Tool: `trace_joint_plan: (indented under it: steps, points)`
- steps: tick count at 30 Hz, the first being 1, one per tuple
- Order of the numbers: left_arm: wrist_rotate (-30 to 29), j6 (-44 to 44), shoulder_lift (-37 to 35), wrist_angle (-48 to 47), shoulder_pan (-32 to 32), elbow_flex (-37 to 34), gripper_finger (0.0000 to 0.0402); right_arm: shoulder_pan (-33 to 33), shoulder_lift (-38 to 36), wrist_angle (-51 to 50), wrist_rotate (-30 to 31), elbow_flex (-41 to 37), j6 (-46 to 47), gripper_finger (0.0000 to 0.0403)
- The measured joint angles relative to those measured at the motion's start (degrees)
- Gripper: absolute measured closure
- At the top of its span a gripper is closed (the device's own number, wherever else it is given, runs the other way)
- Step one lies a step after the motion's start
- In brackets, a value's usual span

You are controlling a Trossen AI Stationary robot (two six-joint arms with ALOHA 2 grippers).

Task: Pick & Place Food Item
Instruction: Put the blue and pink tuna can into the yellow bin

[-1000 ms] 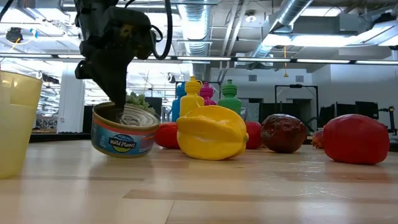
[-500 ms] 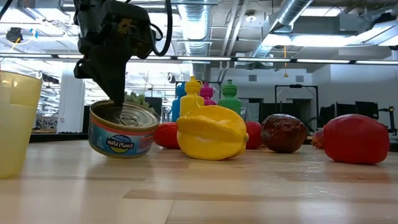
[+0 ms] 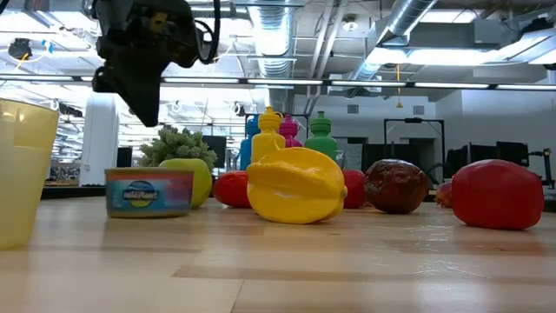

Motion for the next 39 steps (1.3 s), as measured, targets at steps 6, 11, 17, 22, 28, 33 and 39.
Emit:
trace_joint_plan:
  steps: [6,11,17,22,28,33,39]
  points:
    - [0.0,0.0,-0.04,-0.34,-0.02,0.02,0.0401,0.0,0.0,0.02,0.01,0.0,0.02,0.0091]
    - [-0.02,3.46,-0.04,-0.1,-0.02,0.0,0.0399,0.0,0.0,0.2,0.26,0.0,0.17,0.0091]
    - [1.13,12.17,-0.04,0.8,-0.43,0.0,0.0331,0.0,0.0,0.26,2.25,0.0,0.17,0.0091]
    - [1.07,18.55,-0.04,5.27,-2.21,0.0,0.0209,0.02,0.0,0.39,2.34,0.0,0.17,0.0091]
    - [1.08,24.08,-0.01,6.27,-3.1,0.0,0.0053,0.0,0.0,0.39,2.34,0.0,0.17,0.0091]
    - [-0.5,25.51,-0.01,6.61,-3.1,-0.02,0.0011,0.0,0.0,0.39,2.47,0.0,0.17,0.0091]
    - [-4.28,26.59,-0.01,6.69,-3.11,-1.42,0.004,0.0,0.0,0.42,2.55,0.0,0.17,0.0091]
